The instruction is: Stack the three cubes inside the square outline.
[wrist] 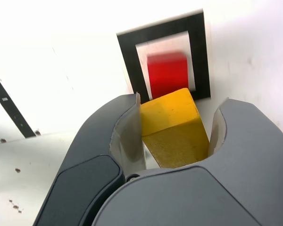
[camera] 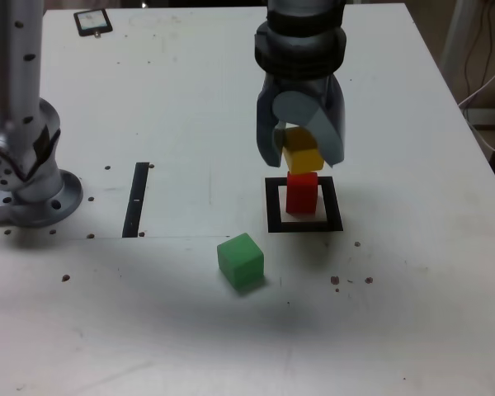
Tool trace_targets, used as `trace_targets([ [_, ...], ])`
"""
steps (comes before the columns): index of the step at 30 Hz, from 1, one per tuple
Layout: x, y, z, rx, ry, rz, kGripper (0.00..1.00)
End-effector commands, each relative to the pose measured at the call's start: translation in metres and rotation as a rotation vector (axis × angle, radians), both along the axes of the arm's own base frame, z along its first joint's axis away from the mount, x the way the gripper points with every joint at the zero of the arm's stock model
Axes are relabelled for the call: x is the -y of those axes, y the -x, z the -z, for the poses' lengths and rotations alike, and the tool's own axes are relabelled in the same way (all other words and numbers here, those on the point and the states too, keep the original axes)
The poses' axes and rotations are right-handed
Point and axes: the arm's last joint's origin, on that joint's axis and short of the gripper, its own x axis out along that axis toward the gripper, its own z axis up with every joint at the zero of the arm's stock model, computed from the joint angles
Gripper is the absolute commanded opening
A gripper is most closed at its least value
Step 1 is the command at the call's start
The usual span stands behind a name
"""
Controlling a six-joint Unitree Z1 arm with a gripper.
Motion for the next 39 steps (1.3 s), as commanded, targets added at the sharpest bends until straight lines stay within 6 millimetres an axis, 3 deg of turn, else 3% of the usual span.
trace_targets([
  [1, -0.002, -0.004, 0.010, -0.020, 0.001, -0.005, 0.24],
  [12, -0.012, -0.015, 0.042, -0.042, 0.010, -0.028, 0.24],
  [25, -0.019, -0.015, 0.045, -0.056, 0.034, 0.006, 0.26],
  [28, -0.018, -0.015, 0.045, -0.059, 0.039, 0.013, 0.38],
  [34, -0.019, -0.012, 0.046, -0.067, 0.038, 0.014, 0.91],
  [36, -0.019, -0.011, 0.045, -0.070, 0.033, 0.010, 0.98],
  [39, -0.020, -0.008, 0.041, -0.069, 0.017, -0.001, 1.00],
])
